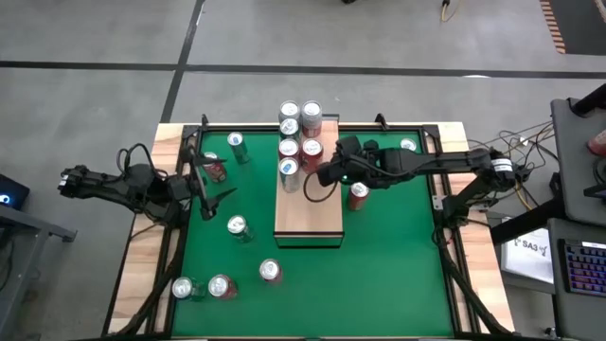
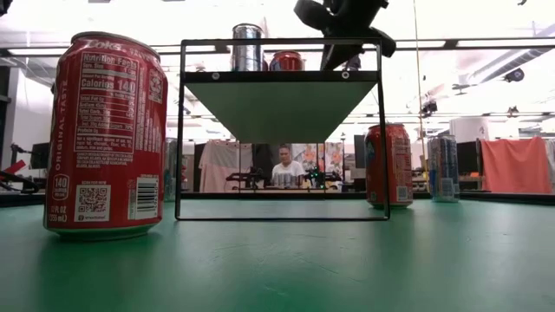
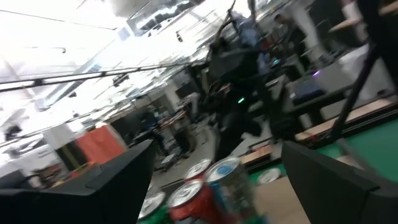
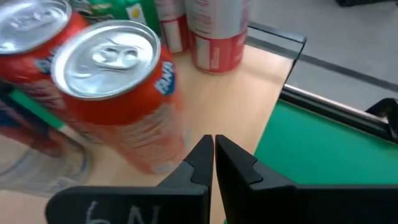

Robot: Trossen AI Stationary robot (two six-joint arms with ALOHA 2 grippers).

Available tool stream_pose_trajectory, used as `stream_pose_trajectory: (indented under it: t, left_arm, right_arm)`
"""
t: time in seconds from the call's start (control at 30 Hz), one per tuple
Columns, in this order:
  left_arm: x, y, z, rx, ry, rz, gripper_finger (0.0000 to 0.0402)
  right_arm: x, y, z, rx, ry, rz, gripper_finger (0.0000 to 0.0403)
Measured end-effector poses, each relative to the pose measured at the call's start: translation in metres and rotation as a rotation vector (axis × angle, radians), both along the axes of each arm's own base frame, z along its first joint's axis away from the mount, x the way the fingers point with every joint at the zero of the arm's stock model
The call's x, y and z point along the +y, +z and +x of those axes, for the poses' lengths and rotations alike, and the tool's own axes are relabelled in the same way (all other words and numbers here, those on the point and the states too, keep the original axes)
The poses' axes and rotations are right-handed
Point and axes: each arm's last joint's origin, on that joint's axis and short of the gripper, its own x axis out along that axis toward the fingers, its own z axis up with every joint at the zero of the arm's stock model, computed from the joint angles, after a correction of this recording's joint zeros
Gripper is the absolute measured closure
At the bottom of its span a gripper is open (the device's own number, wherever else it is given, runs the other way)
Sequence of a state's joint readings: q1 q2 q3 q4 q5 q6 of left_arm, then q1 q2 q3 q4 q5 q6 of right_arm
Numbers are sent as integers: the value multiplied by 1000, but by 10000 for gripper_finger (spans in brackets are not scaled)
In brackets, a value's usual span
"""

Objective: Place canned beverage on shelf
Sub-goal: Put the orange can on the shelf

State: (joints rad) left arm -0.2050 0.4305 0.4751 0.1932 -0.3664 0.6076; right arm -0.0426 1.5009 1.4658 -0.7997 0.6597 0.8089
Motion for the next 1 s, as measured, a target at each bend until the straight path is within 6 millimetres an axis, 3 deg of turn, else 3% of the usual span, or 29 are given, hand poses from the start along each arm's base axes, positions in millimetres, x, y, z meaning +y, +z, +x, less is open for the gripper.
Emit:
stream_pose_trajectory:
  t: [0.3,0.43,0.77,1.0]
  left_arm:
    - [-3,-14,9,115,-73,-148,102]
    - [-4,-19,13,158,-79,-224,148]
    - [-4,-17,14,140,-80,-229,294]
    - [-4,-17,14,142,-78,-228,356]
  right_arm:
    - [-7,-2,2,44,42,-19,394]
    - [-7,1,8,13,73,-49,394]
    - [-8,-3,21,-13,121,-88,394]
    - [-8,-5,23,-18,115,-74,394]
